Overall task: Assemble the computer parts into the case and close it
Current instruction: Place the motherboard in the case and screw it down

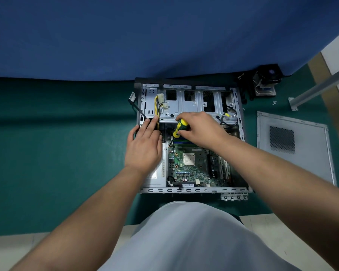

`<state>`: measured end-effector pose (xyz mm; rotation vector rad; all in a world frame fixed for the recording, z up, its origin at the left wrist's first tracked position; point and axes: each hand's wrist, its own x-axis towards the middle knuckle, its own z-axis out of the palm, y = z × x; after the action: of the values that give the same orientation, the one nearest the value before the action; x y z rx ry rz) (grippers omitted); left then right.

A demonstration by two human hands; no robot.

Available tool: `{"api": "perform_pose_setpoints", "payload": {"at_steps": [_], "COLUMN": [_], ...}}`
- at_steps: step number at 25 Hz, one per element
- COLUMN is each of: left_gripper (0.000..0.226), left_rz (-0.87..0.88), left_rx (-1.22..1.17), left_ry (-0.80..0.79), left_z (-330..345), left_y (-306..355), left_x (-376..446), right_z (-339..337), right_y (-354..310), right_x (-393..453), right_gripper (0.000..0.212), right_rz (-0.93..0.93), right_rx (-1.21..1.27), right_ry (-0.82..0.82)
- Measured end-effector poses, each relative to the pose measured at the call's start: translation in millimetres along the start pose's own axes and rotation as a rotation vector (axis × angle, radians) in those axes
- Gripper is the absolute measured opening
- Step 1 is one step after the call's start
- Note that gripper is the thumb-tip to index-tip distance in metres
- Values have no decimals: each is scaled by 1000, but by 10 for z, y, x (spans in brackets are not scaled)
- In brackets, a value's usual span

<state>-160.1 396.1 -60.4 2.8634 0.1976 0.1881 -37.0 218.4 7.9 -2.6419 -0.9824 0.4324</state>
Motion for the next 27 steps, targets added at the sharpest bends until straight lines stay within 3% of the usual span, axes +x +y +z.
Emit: {"api": "perform_pose_setpoints", "payload": {"at_steps": [20, 23, 27], "left_gripper": [29, 28, 30], "left_rz": [-1, -1, 2], "left_rx": [-8, -12, -14], "left_ry": [1, 15, 21], "left_z": [4, 8, 11], "left_y": [-2, -2, -5], "left_x": [-6, -5, -1], "right_z": [-50, -49, -54], "right_y": [-221, -269, -320], "right_x": [22, 72, 118], "right_gripper": [40, 34, 56], "right_rz": [-252, -154, 6], "right_rx": [-227, -294, -391], "right_ry": [-128, -110, -150]}}
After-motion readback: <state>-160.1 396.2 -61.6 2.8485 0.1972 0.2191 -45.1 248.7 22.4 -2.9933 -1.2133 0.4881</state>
